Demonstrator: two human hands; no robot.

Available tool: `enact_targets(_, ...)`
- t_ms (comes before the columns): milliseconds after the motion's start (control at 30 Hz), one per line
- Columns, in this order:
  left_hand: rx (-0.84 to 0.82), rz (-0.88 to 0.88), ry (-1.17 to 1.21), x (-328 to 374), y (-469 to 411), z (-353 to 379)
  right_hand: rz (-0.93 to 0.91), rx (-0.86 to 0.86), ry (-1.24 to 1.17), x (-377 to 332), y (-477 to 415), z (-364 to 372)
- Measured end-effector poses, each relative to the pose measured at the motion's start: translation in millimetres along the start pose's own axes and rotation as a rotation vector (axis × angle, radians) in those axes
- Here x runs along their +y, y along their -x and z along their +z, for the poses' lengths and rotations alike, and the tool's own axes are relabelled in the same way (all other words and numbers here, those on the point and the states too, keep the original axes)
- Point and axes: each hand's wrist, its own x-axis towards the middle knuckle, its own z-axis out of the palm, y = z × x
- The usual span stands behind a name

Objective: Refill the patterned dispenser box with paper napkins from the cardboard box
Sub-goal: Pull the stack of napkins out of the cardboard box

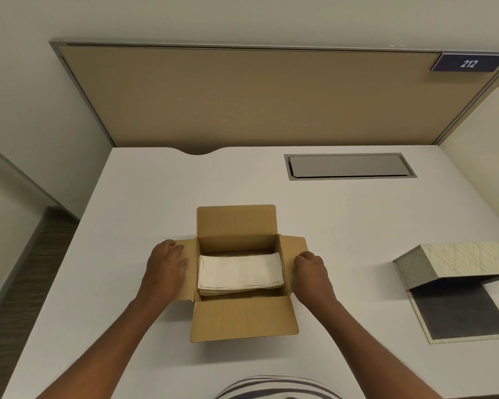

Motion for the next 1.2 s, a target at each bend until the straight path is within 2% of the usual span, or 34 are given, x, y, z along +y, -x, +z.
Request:
enact_targets(67, -0.01, 0.07, 0.046, 13.4, 1.9, -3.0, -0.049, 0.054, -0.066, -3.0, -1.2, -1.8)
enact_targets(167, -0.161, 0.174, 0.109, 32.1, 1.6, -4.9, -0.152, 0.065, -0.125, -11.3, -3.6, -6.7)
enact_targets(300, -0.413, 0.223, 0.039, 46.7, -6.2, -0.5, -0.301, -0.152, -0.103, -27.4, -7.2, -18.6)
enact_targets(367, -0.525, 0.221, -0.072, 52.5, -13.3, 4.3, -0.387, -0.258, 0.024, -35.2, -11.4, -20.9)
enact_targets(467, -0.615, 0.269, -0.273, 60.7, -23.1, 12.7, -0.447, -0.328, 0.214, -44.0, -22.8, -15.4)
enact_targets(700, -0.674, 0.335, -0.514, 60.5, -34.4, 44.1, -0.532, -0.343, 0.535, -54.3, -49.4, 15.0)
enact_targets(900, -0.672, 0.367, -0.623, 57.4, -40.4, 57.7, -0.51, -0.385, 0.597, -58.3, -57.9, 30.5)
enact_targets(1200, -0.558, 0.426, -0.774, 50.6, -36.3, 68.7, -0.513, -0.337, 0.65, -57.6, -60.5, 47.0)
